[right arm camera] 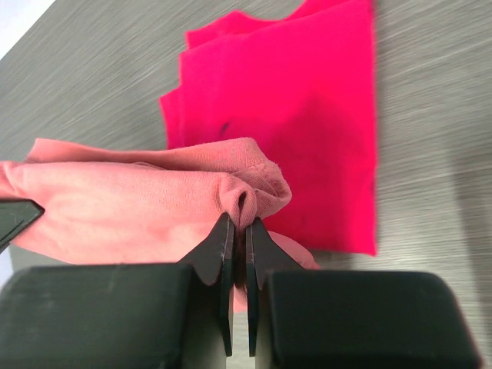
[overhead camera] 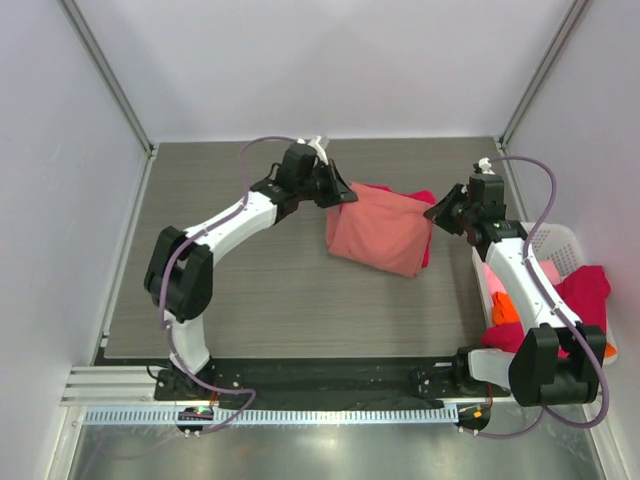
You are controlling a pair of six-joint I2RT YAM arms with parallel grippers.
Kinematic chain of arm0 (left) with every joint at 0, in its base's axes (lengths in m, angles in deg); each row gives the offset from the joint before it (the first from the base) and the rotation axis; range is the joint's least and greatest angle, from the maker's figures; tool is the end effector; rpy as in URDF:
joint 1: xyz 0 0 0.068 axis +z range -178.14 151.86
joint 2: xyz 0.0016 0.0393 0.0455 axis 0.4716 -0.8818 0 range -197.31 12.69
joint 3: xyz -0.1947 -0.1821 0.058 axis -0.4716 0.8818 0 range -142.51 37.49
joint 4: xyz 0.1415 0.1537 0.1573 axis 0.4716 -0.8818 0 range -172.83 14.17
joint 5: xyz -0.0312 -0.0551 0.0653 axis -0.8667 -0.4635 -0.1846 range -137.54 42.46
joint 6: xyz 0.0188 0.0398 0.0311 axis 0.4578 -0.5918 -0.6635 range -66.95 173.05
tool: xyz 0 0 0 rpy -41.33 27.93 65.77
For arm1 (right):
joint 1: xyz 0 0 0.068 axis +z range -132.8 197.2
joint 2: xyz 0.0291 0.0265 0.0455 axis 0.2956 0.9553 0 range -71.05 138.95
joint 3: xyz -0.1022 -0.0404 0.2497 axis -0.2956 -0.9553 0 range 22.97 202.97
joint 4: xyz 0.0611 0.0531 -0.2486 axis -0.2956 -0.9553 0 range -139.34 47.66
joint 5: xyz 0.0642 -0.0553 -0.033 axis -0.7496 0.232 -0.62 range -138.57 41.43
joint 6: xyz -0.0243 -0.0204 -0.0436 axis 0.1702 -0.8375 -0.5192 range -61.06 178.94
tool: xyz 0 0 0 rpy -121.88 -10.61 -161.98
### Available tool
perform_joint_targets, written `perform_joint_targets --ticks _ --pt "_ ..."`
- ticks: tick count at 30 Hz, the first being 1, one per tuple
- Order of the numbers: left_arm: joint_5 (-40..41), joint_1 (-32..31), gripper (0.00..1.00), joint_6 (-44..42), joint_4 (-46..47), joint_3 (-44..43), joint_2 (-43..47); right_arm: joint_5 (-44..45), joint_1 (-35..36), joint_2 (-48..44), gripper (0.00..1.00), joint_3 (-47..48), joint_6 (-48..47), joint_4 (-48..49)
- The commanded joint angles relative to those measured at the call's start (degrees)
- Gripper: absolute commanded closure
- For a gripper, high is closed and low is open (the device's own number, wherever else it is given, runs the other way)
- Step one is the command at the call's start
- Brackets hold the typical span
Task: Fold and stack the t-shirts
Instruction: Neatly place the folded tshirt to the corner
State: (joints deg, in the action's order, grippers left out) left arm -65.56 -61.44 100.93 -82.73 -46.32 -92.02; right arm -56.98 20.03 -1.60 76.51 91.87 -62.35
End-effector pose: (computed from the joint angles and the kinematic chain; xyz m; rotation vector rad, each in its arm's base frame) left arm 0.3557 -0.2468 0.2873 -0.0720 2.2537 -1.1514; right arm 0.2673 0.0185 0.2871 0.4994 2.1806 0.5066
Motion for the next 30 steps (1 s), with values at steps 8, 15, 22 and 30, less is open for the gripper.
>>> perform_joint_targets --ticks 8,15,22,30 --pt "-1.14 0.16 1.0 2.22 1.27 -16.28 -14.89 3.47 -5.82 11.13 0.99 7.62 -2.78 1.99" --pt "-1.84 1.39 1.0 6.26 1.01 -30.42 -28.42 3.48 -7.23 30.55 0.91 21.94 -3.92 4.28" --pt "0.51 4.2 0.17 2.85 -1.88 -33.44 -30.67 2.69 -6.96 34.8 0.18 24.96 -4.62 4.01" --pt "7.2 6.32 0.12 -4.81 -5.49 -18.69 -15.1 12.17 1.11 22.05 0.16 16.61 -8.93 1.12"
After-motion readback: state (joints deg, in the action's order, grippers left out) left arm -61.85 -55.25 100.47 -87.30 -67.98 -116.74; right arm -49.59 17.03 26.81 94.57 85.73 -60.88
